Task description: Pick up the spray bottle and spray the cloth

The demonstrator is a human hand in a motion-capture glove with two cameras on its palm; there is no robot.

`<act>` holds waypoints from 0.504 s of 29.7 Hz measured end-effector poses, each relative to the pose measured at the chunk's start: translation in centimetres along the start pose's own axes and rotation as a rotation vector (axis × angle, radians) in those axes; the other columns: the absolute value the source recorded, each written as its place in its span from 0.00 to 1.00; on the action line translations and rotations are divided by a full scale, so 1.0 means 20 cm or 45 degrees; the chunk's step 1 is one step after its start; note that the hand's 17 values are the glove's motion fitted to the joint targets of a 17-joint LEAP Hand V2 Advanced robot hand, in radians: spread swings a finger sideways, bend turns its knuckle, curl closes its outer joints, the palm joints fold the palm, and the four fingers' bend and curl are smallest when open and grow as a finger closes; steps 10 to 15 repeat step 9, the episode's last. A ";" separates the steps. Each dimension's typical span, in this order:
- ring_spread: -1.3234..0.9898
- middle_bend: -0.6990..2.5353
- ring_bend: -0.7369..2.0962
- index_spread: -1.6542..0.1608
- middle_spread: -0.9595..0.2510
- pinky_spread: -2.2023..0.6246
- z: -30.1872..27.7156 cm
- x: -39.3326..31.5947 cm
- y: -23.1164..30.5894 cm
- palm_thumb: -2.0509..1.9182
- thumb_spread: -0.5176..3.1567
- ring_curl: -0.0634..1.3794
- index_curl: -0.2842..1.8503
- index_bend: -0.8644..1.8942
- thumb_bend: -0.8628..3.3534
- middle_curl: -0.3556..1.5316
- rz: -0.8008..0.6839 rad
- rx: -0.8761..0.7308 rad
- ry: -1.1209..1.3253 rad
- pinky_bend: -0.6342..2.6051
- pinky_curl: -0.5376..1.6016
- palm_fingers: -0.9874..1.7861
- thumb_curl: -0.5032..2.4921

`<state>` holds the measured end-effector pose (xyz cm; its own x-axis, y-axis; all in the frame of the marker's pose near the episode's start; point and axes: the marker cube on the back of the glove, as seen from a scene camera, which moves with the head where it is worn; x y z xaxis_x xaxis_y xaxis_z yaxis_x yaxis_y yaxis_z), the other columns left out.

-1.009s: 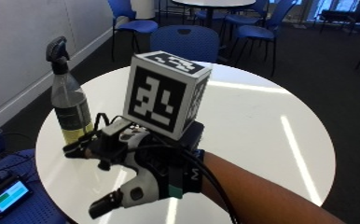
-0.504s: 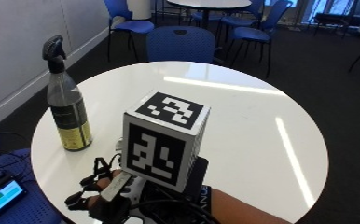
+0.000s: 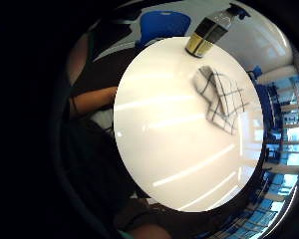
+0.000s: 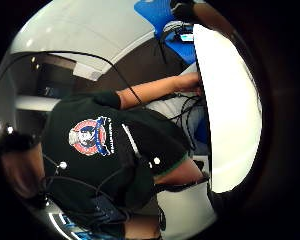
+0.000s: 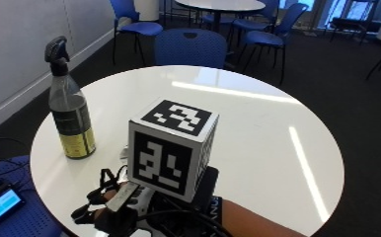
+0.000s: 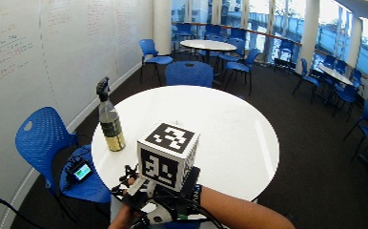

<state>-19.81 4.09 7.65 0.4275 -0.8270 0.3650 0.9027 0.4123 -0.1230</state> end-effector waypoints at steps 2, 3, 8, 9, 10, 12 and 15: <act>0.55 0.28 0.36 0.66 0.73 0.85 0.00 0.00 0.00 0.60 0.44 0.27 0.28 0.37 0.20 0.38 -0.002 0.001 0.000 0.25 0.37 0.54 0.27; 0.55 0.28 0.36 0.66 0.73 0.85 -0.01 0.00 0.00 0.60 0.44 0.27 0.28 0.37 0.20 0.38 -0.003 0.002 -0.001 0.25 0.37 0.54 0.27; 0.55 0.28 0.36 0.66 0.73 0.86 -0.01 0.01 -0.01 0.60 0.44 0.27 0.28 0.37 0.20 0.38 -0.006 -0.004 -0.007 0.25 0.37 0.54 0.27; 0.55 0.28 0.36 0.67 0.73 0.86 -0.01 0.01 -0.01 0.60 0.44 0.27 0.28 0.37 0.20 0.38 -0.007 -0.005 -0.008 0.25 0.37 0.54 0.27; 0.55 0.28 0.36 0.67 0.73 0.86 -0.01 0.01 -0.01 0.60 0.44 0.27 0.28 0.37 0.20 0.38 -0.007 -0.005 -0.008 0.25 0.37 0.54 0.27; 0.55 0.28 0.36 0.67 0.73 0.86 -0.01 0.01 -0.01 0.60 0.44 0.27 0.28 0.37 0.20 0.38 -0.007 -0.005 -0.008 0.25 0.37 0.54 0.27; 0.55 0.28 0.36 0.67 0.73 0.86 -0.01 0.01 -0.01 0.60 0.44 0.27 0.28 0.37 0.20 0.38 -0.007 -0.005 -0.008 0.25 0.37 0.54 0.27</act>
